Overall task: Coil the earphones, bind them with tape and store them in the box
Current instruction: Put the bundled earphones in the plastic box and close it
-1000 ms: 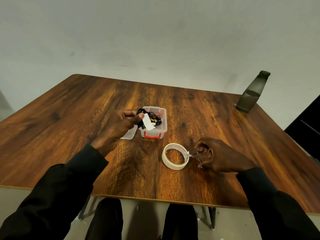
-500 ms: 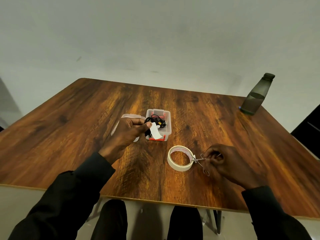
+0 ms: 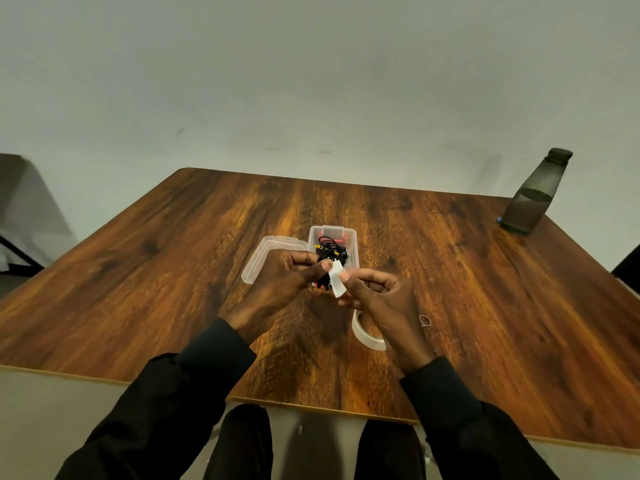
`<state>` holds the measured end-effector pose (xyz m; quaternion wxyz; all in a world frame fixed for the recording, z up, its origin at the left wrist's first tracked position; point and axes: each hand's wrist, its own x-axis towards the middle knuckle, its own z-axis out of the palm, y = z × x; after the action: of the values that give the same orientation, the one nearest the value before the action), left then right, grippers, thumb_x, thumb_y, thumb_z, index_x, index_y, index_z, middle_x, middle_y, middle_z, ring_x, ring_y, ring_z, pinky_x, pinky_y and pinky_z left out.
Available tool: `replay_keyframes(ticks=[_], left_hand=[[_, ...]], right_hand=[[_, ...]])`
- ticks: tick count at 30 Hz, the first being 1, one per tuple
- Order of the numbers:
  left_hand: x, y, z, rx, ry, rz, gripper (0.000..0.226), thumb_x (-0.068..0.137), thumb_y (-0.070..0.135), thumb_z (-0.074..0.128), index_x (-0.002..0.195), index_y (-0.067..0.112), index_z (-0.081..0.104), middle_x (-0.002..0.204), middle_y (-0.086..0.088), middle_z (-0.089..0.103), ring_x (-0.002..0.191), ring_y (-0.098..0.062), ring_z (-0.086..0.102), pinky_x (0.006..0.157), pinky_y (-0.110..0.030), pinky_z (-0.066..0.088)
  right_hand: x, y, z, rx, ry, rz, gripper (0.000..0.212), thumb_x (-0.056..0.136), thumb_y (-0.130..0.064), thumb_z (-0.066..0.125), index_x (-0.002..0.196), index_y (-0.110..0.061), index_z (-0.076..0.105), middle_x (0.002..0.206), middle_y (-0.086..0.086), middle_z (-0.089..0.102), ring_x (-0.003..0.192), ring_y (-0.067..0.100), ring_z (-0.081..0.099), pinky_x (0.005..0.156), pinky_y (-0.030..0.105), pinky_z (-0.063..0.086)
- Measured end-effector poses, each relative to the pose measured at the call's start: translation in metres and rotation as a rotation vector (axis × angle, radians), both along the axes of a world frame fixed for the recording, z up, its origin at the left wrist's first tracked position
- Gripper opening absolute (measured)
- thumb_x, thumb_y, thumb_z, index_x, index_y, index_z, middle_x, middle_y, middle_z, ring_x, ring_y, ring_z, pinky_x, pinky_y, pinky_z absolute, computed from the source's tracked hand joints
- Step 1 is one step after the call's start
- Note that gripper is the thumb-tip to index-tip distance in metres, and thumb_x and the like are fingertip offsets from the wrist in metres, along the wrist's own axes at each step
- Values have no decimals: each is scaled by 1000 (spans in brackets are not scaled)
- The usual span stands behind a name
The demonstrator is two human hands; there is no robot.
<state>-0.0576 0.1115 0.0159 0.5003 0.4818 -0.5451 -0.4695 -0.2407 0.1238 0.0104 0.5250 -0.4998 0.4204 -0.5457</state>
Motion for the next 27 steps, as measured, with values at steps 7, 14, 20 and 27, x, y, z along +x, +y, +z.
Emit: replay_keyframes(ticks=[7, 14, 20, 27], left_hand=[[6, 4, -1, 36, 30, -61, 21, 95, 14, 68, 101, -3, 78, 94, -14, 79, 85, -13, 73, 77, -24, 57], [1, 4, -1, 100, 126, -133, 21, 96, 11, 66, 100, -6, 77, 92, -21, 75, 88, -22, 69, 85, -32, 53], [1, 3, 1, 87, 89, -121, 16, 96, 8, 65, 93, 0, 78, 94, -9, 79, 94, -10, 74, 83, -22, 54], [3, 5, -1, 63, 70, -186, 24, 100, 0, 57, 116, -12, 70, 106, -18, 74, 99, -17, 67, 92, -26, 54]], right_hand=[[-8, -4, -3, -67, 69, -19, 15, 85, 4, 74, 100, 4, 75, 92, 12, 79, 75, 15, 76, 60, 21, 60], [-23, -9, -11, -101, 149, -17, 12, 86, -5, 75, 97, -8, 77, 96, 8, 79, 88, 20, 76, 71, 25, 61], [-33, -9, -10, -49, 114, -14, 11, 88, -3, 72, 96, -9, 76, 97, 12, 78, 84, 19, 74, 70, 27, 61], [-31, -8, -5, -52, 26, -5, 18, 84, -6, 76, 101, -3, 75, 98, 14, 79, 83, 19, 75, 72, 28, 61]])
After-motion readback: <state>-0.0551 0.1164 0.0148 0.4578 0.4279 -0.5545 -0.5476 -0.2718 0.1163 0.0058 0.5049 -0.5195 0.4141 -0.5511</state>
